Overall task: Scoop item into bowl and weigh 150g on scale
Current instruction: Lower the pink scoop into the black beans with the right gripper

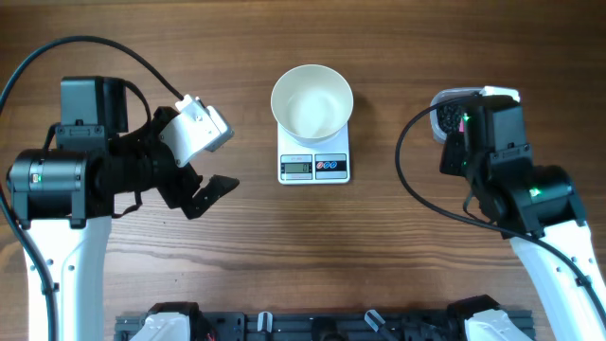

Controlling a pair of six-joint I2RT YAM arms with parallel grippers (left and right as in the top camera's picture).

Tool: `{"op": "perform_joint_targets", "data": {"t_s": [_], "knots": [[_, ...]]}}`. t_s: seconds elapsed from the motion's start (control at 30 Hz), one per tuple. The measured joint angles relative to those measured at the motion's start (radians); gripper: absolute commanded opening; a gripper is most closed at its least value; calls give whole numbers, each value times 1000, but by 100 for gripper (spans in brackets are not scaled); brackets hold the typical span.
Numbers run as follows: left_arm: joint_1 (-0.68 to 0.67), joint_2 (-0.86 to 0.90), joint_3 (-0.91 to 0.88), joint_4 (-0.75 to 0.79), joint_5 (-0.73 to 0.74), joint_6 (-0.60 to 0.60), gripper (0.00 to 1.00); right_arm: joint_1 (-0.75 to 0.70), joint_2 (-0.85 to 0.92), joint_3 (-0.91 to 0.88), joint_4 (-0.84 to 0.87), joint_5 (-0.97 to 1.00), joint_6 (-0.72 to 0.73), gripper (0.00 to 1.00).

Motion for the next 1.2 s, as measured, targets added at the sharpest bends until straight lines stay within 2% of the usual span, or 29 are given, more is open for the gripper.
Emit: {"op": "perform_joint_targets", "data": {"t_s": [0.2,0.37,0.57,0.87,1.2], "knots": [[0,0,0,0,0,0,100,-100,5,11,-11,-10,-13,4],[0,0,0,0,0,0,100,-162,42,26,-19,-10,-87,4],[0,0,0,0,0,0,100,-165,163,157,-74,-24,-185,4],[0,0,0,0,0,0,100,-165,393,455,-313,-98,-213,4],[0,0,0,0,0,0,100,-165,502,468,-324,-110,-212,4]]}}
